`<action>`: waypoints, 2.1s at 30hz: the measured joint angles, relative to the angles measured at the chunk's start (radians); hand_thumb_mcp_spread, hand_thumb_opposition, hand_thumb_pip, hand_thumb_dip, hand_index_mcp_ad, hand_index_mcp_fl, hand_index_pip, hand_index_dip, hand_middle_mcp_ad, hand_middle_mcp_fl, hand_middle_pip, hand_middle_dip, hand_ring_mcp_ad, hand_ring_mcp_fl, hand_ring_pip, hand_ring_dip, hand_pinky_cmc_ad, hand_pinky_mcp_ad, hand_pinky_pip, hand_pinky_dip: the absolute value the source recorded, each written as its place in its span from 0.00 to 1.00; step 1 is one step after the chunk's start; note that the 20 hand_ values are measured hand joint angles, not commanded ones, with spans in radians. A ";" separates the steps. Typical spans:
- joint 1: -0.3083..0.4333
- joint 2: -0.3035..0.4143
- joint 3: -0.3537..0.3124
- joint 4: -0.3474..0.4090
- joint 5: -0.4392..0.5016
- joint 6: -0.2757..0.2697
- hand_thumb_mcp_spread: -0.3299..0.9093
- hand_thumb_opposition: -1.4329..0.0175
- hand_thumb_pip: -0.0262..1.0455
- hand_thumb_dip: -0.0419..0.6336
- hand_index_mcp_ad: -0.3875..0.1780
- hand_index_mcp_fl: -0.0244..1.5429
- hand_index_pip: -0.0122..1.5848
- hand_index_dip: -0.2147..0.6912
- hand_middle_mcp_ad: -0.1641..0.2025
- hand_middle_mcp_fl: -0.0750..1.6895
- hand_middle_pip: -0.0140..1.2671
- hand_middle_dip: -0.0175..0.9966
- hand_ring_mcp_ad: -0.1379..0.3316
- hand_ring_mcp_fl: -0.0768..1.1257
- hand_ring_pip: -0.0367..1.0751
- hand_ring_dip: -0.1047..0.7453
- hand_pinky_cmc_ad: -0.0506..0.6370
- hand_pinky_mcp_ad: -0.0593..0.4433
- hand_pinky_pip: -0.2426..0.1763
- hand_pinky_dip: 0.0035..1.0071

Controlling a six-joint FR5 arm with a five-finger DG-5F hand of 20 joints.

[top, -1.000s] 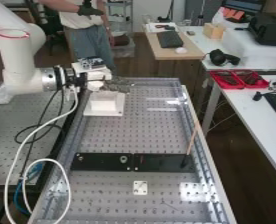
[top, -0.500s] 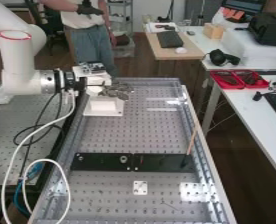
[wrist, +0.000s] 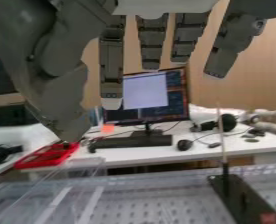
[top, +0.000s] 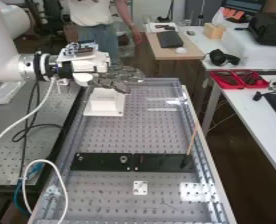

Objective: Grab the larger nut and place it in the white container

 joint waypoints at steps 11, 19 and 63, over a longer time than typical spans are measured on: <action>0.038 0.059 0.022 0.033 0.393 -0.044 0.46 0.41 0.66 0.44 0.45 0.02 0.56 0.29 0.65 0.08 0.10 0.27 0.56 0.06 0.10 0.24 0.53 0.65 0.36 0.55; 0.069 0.078 0.069 -0.040 0.581 -0.060 0.41 0.45 0.57 0.37 0.48 0.02 0.24 0.27 0.65 0.08 0.10 0.27 0.58 0.06 0.10 0.24 0.55 0.64 0.36 0.55; 0.016 0.018 0.244 -0.250 0.364 -0.079 0.39 0.48 0.60 0.25 0.49 0.04 0.08 0.30 0.65 0.08 0.10 0.27 0.61 0.06 0.10 0.24 0.56 0.67 0.36 0.40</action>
